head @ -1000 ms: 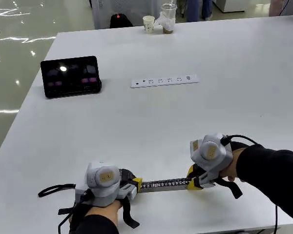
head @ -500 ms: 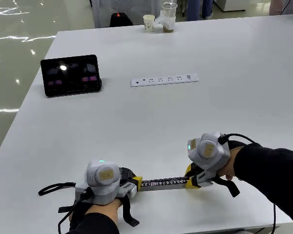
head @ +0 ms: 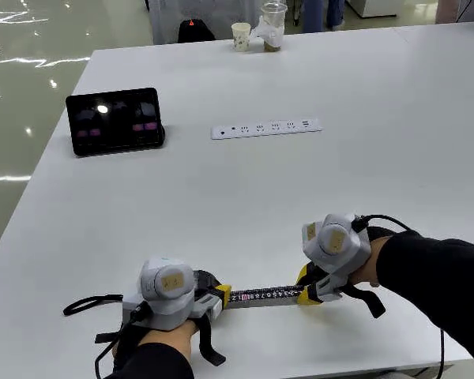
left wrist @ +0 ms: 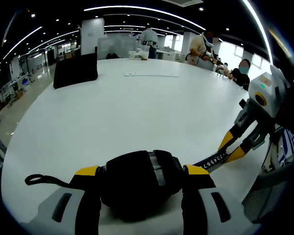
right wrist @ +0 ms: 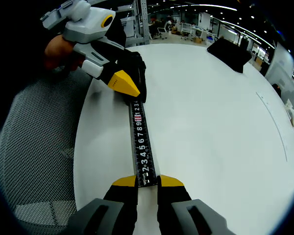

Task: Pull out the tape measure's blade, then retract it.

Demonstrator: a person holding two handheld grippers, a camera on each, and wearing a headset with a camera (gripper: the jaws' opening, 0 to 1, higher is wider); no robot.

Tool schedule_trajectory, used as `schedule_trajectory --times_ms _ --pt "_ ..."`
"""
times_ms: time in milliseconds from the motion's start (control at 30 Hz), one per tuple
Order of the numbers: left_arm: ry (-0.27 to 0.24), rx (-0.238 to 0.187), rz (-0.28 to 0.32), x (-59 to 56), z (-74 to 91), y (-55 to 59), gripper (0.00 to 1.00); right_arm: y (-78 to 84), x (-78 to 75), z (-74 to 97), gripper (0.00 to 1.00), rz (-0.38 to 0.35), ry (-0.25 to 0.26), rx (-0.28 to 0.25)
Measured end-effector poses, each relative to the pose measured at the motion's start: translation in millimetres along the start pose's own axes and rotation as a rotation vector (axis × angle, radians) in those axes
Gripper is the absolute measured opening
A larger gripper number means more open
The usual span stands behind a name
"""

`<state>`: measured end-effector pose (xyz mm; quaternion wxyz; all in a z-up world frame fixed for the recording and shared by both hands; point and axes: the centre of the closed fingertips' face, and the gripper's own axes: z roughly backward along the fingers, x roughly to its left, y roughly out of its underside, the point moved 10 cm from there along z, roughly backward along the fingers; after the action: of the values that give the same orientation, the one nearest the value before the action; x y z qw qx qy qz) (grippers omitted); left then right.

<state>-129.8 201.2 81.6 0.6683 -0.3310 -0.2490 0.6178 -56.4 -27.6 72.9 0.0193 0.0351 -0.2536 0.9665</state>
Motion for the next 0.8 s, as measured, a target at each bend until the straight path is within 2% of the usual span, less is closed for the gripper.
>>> schedule_trajectory --times_ms 800 --pt "0.000 0.002 -0.001 1.4 -1.1 0.9 0.62 -7.8 2.0 -7.0 0.12 0.026 0.006 -0.020"
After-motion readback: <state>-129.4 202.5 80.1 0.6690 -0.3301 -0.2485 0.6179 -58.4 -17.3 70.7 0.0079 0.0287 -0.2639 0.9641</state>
